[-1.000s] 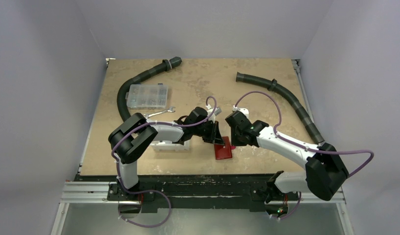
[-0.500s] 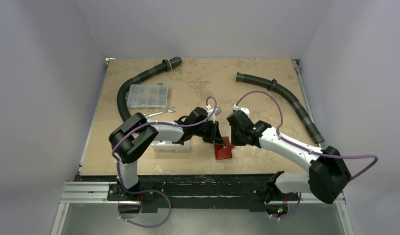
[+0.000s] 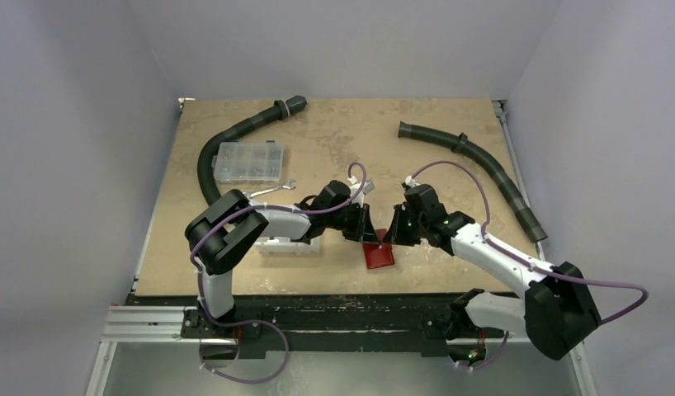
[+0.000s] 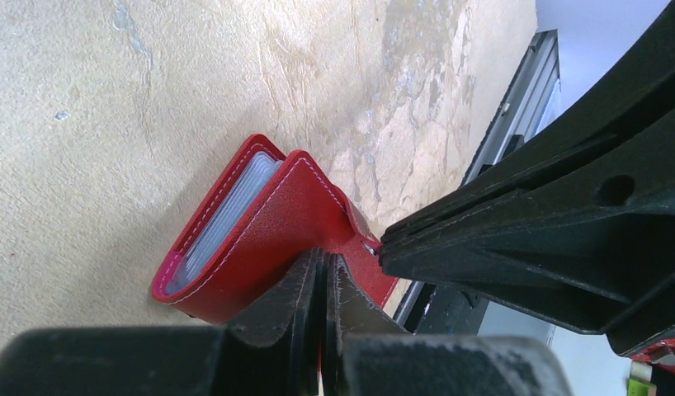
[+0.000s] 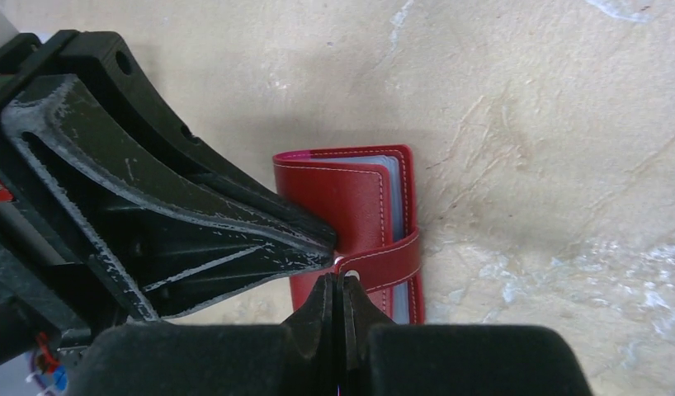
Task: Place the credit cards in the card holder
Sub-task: Close the card holder at the center of the board.
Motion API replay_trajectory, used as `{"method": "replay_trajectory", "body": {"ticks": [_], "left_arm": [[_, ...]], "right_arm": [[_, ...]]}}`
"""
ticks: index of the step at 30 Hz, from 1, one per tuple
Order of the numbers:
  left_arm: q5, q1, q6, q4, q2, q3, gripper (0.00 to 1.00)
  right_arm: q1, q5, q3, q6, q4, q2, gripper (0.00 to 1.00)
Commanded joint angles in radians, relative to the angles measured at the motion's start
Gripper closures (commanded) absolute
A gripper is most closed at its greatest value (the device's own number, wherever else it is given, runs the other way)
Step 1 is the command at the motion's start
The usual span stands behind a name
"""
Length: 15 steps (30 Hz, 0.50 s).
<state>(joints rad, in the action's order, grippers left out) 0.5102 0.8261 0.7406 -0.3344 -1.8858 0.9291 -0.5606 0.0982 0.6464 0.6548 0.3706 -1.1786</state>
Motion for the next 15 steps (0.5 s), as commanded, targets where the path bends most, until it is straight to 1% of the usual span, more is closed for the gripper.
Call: {"method": "replay_trajectory", "body": {"ticks": [1,8,15], "left_arm": [[-0.034,-0.003,0.001,-0.026,0.007,-0.019,1.00],[-0.089,-0.007,0.038,-0.068,0.029,-0.067,1.00],[-0.105,-0.007,0.048,-0.083,0.042,-0.082,1.00]], "right_arm": [[0.017,0.133,-0.013,0.016,-0.089,0.000,1.00],[0.027,0.167,-0.034,0.010,-0.113,-0.029,1.00],[0.027,0.172,-0.019,-0.010,-0.118,-0.076,1.00]]}}
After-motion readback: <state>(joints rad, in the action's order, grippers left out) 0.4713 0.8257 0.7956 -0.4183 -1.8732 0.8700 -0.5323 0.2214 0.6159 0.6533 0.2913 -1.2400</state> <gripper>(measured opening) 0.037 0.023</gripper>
